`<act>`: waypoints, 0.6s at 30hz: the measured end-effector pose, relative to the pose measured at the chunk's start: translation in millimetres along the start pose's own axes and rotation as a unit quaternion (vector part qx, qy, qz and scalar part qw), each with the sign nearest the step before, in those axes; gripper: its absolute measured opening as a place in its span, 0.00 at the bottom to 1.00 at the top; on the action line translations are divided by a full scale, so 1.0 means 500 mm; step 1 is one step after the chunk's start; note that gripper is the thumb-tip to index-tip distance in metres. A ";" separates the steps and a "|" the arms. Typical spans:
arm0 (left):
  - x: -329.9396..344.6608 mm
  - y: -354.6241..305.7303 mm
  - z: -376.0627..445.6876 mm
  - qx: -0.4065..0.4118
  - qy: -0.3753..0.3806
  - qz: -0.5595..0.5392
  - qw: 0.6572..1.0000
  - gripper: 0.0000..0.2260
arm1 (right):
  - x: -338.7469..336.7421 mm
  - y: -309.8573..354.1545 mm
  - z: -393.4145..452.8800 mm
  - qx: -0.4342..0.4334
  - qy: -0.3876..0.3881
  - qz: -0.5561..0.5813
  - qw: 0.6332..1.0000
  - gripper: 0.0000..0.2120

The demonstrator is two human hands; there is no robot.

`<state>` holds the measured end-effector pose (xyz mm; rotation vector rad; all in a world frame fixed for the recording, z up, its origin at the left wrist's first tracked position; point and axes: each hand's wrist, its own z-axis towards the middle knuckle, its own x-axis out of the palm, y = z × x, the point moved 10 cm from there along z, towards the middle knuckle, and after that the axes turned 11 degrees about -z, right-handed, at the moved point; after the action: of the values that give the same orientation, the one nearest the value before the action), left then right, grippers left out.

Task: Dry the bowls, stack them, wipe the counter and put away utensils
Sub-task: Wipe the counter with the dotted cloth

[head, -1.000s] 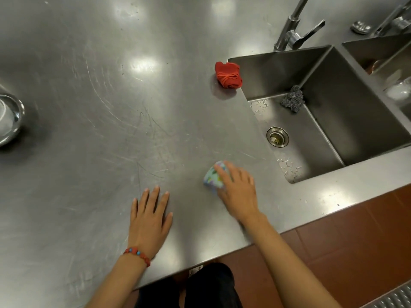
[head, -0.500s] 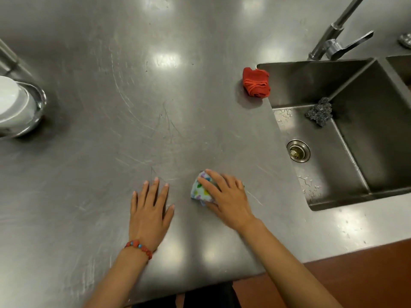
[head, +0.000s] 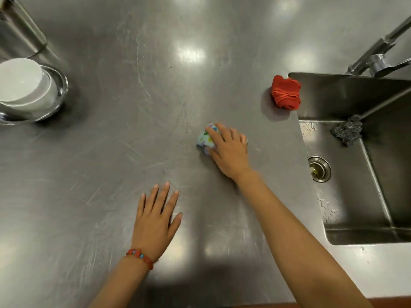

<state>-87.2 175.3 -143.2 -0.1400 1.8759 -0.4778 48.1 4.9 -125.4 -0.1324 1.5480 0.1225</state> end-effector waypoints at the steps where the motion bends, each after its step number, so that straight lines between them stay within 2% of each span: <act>1: 0.000 0.001 0.000 -0.001 0.001 0.001 1.000 0.29 | -0.008 0.033 -0.041 -0.026 -0.023 0.004 0.999 0.25; 4: 0.002 0.003 0.001 -0.006 0.004 -0.003 1.000 0.29 | -0.018 0.116 -0.167 -0.105 -0.075 0.026 0.991 0.23; 7: 0.002 0.005 0.000 -0.013 0.014 -0.004 1.000 0.29 | -0.003 0.124 -0.198 -0.187 -0.059 0.014 0.980 0.25; 8: 0.002 0.005 0.000 -0.014 0.018 -0.004 1.000 0.30 | -0.001 0.103 -0.182 -0.189 -0.058 0.002 0.980 0.26; 9: 0.002 0.005 0.000 -0.015 0.020 -0.003 1.000 0.30 | 0.000 0.066 -0.155 -0.164 -0.056 -0.004 0.985 0.26; 11: -0.001 0.003 0.000 -0.019 0.012 -0.002 1.000 0.30 | -0.005 -0.050 -0.083 -0.058 -0.048 0.001 0.997 0.25; 14: -0.005 -0.003 0.002 -0.034 -0.004 -0.005 0.999 0.31 | -0.006 -0.218 0.005 0.086 -0.013 -0.004 0.996 0.24; 18: -0.010 -0.022 0.023 -0.043 -0.015 -0.022 0.999 0.31 | -0.009 -0.238 0.013 0.134 -0.022 -0.007 0.991 0.24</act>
<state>-76.3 163.9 -137.6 -0.2449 1.8680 -0.4220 73.6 -111.6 -119.7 0.0709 1.5052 -0.0937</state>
